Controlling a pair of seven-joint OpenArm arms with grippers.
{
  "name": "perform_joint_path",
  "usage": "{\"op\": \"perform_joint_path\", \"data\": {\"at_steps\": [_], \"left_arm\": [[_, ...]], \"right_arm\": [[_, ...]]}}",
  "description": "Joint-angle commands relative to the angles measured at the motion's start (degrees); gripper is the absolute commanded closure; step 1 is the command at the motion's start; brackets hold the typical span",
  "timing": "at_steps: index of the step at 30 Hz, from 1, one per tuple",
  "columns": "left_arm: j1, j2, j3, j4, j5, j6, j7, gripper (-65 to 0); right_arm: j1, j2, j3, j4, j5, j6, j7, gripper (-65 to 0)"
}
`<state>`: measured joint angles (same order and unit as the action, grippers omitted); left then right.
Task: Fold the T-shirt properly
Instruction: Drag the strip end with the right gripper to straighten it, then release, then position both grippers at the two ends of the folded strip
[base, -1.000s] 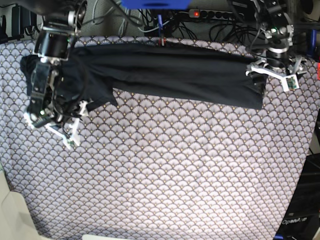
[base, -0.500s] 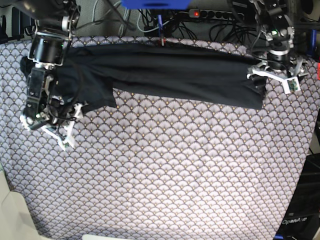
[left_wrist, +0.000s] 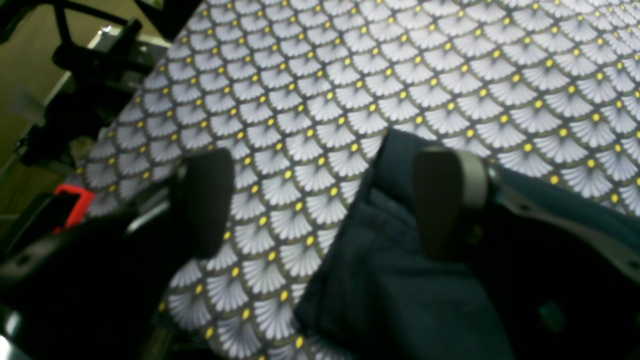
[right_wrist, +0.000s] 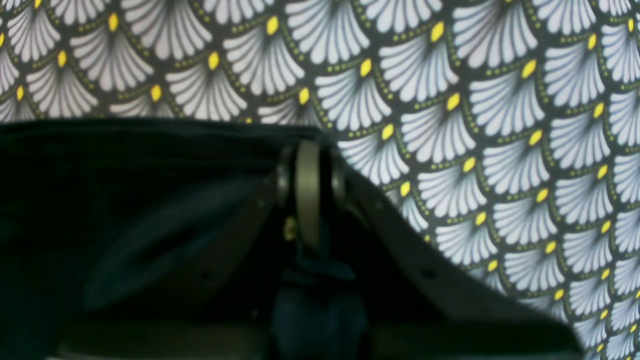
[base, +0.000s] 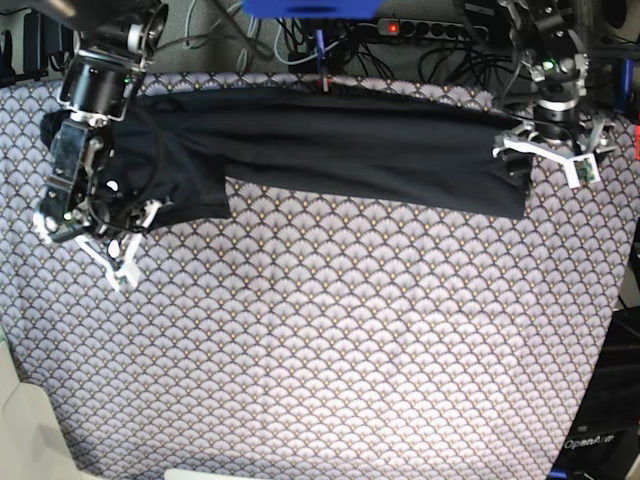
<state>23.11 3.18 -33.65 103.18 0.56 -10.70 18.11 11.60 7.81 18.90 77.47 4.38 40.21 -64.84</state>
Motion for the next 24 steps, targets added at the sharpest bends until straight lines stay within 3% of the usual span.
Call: {"op": "perform_joint_path", "data": {"at_steps": [1,5,16,21,24], "left_arm": [[-0.1,-0.2,-0.1,1.0,-0.2,0.2,-1.4,-53.4],[-0.1,-0.2,-0.1,1.0,-0.2,0.2,-1.5,-53.4],[-0.1,-0.5,-0.1,1.0,-0.2,0.2,-1.6,-53.4],[-0.1,-0.7,-0.2,1.0,-0.2,0.2,-1.6,-53.4],[-0.1,-0.9,-0.2,1.0,-0.2,0.2,-1.6,-53.4]], "right_arm": [[0.6,0.3,0.0,2.0,-0.6,-0.2,-1.1,0.0],[-1.4,0.2,0.0,9.7,0.3,-0.2,-1.1,0.0],[-11.7,3.3,0.0,33.8,12.5,-0.2,-6.3,0.0],[-17.0,5.0,1.8,34.7,12.6,-0.2,-5.5,0.0],[-19.9,5.2,5.0,34.8,13.4,-0.2,-1.8,0.0]]}}
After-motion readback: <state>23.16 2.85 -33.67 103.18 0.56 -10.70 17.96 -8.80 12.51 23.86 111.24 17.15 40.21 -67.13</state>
